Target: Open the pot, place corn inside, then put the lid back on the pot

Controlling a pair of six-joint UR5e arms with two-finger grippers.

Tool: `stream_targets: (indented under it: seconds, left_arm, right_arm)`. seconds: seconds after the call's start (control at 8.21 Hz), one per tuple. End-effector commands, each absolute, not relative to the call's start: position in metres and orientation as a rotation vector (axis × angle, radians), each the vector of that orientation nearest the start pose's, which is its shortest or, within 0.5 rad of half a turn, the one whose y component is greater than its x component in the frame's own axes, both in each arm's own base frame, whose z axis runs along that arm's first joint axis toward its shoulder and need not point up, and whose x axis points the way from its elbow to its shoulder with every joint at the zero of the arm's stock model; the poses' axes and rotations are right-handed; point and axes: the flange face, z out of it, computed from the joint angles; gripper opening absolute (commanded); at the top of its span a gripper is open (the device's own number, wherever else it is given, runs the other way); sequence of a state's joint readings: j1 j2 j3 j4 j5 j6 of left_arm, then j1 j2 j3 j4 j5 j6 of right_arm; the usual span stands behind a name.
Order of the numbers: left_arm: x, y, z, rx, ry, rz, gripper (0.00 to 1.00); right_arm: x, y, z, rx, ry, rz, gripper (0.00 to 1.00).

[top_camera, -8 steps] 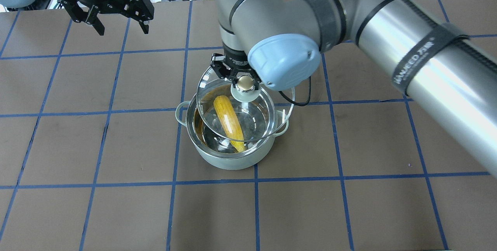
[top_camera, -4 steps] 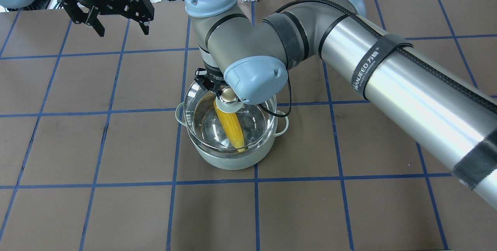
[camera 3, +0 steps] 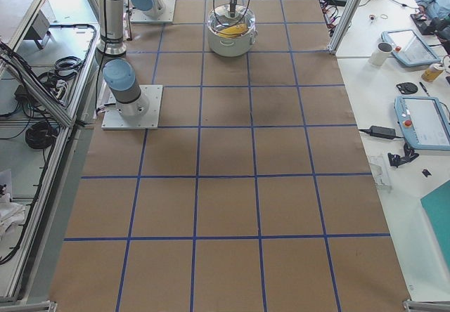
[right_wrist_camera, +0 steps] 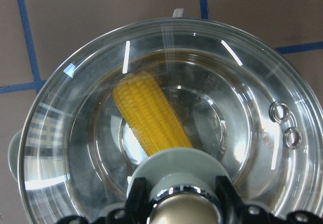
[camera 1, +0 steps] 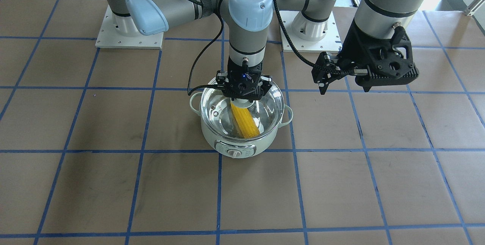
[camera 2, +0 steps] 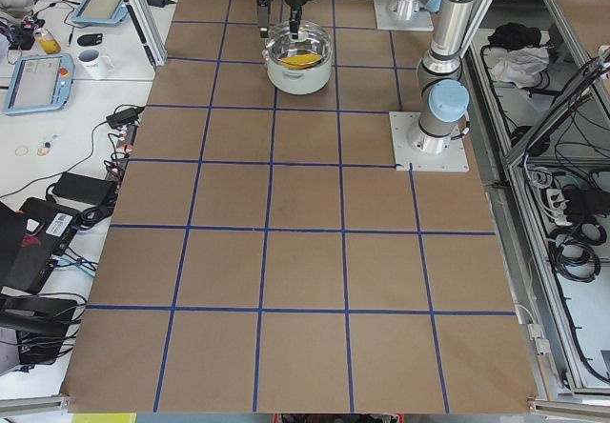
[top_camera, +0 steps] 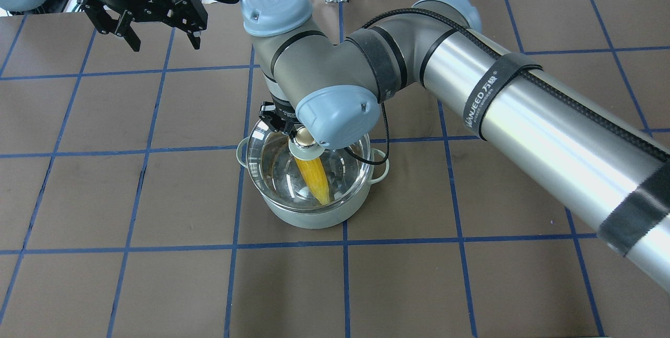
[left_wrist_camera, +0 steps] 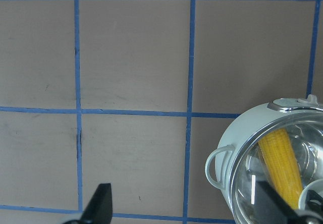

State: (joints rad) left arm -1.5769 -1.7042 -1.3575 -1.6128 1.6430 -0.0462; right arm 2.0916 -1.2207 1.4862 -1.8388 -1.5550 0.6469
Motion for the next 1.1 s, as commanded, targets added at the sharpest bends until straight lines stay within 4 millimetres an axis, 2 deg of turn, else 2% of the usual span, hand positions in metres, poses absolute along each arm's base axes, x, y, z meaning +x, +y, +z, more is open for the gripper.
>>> stream_targets:
  seconds: [0.0,0.97]
  left_arm:
    - [-0.1288,-0.5501,0.5192,-0.066,3.071,-0.057,1.00]
    - [-0.1290,-0.5494,0.5208,-0.054,3.065,-0.061,1.00]
  right_arm:
    - [0.4280,-0.4745,0.3531,0.200,3.129,0.026,0.23]
    - [0.4289,-0.4754,0.3452,0.207,3.131,0.039,0.24]
